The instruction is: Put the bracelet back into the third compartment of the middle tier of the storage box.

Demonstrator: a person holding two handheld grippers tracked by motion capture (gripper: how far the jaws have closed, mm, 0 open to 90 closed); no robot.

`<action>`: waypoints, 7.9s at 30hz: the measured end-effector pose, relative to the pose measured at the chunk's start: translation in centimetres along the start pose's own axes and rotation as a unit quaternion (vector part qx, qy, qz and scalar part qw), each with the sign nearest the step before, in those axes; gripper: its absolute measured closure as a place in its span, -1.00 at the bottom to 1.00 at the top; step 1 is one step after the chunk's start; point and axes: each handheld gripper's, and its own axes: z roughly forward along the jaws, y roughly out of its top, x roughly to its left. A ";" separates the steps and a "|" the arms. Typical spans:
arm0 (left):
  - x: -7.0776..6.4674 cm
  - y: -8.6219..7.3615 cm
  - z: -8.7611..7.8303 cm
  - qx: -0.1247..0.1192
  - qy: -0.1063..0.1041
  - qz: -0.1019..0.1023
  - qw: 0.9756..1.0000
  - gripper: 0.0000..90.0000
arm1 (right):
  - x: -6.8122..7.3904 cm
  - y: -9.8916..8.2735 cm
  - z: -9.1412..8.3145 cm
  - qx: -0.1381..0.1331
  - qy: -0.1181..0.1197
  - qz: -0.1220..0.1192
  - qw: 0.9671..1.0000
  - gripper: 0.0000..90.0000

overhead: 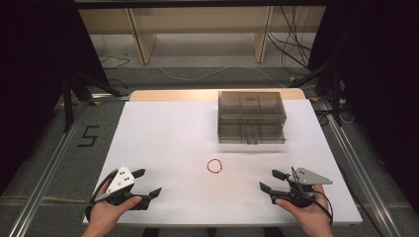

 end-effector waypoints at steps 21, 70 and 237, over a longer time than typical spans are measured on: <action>-1.4 0.9 2.0 0.010 -0.024 0.030 0.999 -0.65 | 1.3 2.4 2.9 0.021 0.011 -0.012 1.000 -0.16; -2.0 0.7 3.8 0.028 -0.034 0.045 0.998 -0.64 | 2.8 5.9 16.8 0.152 -0.010 -0.041 0.987 0.63; -1.9 0.5 3.6 0.017 -0.027 0.047 0.998 -0.64 | -1.8 10.2 7.8 0.024 -0.058 0.086 0.994 1.00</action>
